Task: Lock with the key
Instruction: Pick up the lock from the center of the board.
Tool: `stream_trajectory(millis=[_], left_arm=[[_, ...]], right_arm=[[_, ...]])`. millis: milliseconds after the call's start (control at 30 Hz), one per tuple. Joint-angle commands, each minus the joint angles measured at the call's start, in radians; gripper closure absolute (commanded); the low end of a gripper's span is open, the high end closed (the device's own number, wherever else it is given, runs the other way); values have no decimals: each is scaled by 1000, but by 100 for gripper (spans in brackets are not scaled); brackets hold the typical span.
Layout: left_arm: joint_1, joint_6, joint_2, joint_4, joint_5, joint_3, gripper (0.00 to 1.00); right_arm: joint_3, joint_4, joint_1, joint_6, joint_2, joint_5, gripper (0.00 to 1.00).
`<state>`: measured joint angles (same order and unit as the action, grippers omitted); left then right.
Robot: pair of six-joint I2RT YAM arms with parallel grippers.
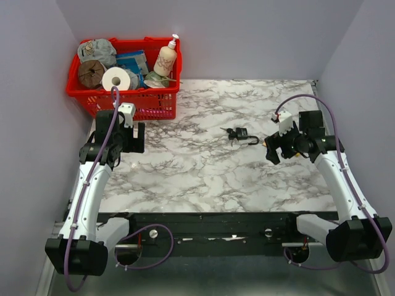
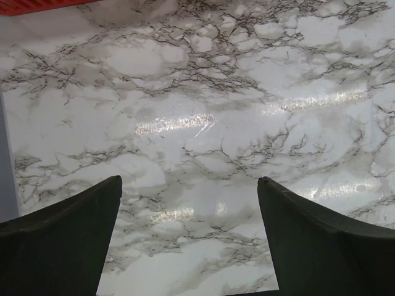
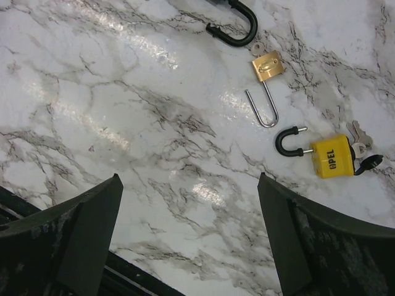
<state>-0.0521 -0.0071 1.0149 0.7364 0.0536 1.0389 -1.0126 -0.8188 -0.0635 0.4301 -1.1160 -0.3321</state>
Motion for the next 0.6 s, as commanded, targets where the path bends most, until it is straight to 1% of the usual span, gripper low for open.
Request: stream_trajectory(millis=[0,133,300,333,500,567], left_arm=[[3,45,-1,9,35,27,1],[1,44,8,18,81,42,1],[1,39,14,24,120,62,1],[1,39,13,24,133,65,1],[1,38,10,21,186,81,1],[1,41,2,15,209,76,1]], right_arm=[[-43,-77,7,73,-53,17,0],[-55,-95,13,142,-108,79,0],[-130,-118,59,238,-188,116,0],[-142,-123,104,255,-205,117,0],[-221,-128,175,366,-356,157,0],[-273,-134,211,381,-402,156,0]])
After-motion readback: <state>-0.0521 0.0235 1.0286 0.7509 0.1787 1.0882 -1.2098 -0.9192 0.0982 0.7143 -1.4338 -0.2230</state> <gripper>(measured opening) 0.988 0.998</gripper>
